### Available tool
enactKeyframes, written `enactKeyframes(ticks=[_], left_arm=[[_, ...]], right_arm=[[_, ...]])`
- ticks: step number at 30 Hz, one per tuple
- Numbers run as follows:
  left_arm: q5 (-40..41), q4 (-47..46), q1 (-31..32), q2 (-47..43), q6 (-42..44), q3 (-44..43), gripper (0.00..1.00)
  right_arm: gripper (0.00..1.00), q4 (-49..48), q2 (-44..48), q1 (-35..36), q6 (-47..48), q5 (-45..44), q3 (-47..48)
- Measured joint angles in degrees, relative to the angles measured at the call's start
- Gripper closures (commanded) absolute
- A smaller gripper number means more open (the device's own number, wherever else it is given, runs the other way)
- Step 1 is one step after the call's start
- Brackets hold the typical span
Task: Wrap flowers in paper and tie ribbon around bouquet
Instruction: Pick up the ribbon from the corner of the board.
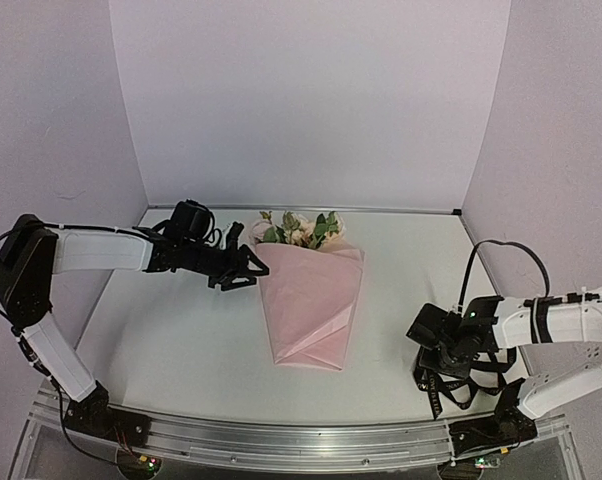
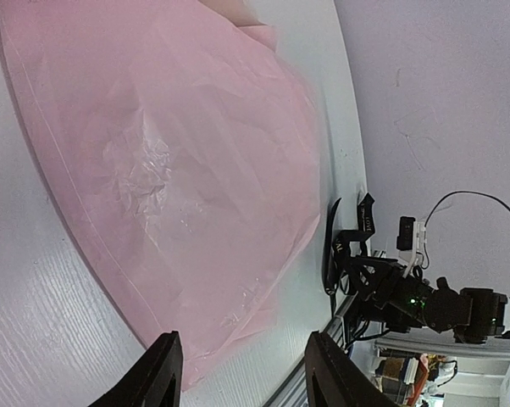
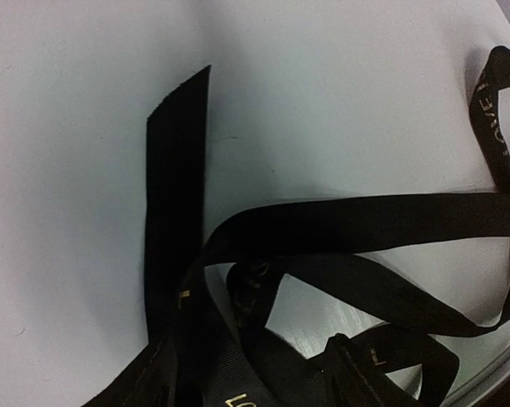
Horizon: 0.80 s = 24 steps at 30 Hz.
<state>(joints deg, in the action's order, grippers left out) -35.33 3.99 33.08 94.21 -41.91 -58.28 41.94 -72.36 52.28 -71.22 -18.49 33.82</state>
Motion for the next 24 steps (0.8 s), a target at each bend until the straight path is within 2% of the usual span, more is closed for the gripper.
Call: enactKeyframes(ticks=[3,8,10,13,17,19,24], left_arm=[[0.0,0.0,0.0,0.0,0.0,0.3,0.49],[0.0,0.0,0.0,0.0,0.0,0.7,0.49],[0.0,0.0,0.0,0.0,0.0,0.7,0.49],[0.0,0.0,0.0,0.0,0.0,1.0,0.49],[0.0,0.0,0.0,0.0,-0.1,1.4,0.49],[0.0,0.0,0.1,0.0,-0.1,1.4,0.49],[-0.1,0.0,0.8,0.0,0.0,1.4,0.49]], right_arm=[[0.53,-1.1,-1.0,-1.0,0.6,-0.1,0.0],[0.55,-3.0,-2.4,-1.8,1.6,0.3,0.0],[0.6,-3.6,-2.8,-2.0,1.9,0.7,0.0],[0.71,-4.9,-3.6,-2.2,2.3,1.5,0.0],[0.92,-5.9,-4.5,-2.2,3.0,2.2,0.0],[1.0,-6.1,-4.2,-2.2,2.9,2.6,0.0],[1.0,-4.1,-0.9,-2.2,3.9,3.2,1.0]])
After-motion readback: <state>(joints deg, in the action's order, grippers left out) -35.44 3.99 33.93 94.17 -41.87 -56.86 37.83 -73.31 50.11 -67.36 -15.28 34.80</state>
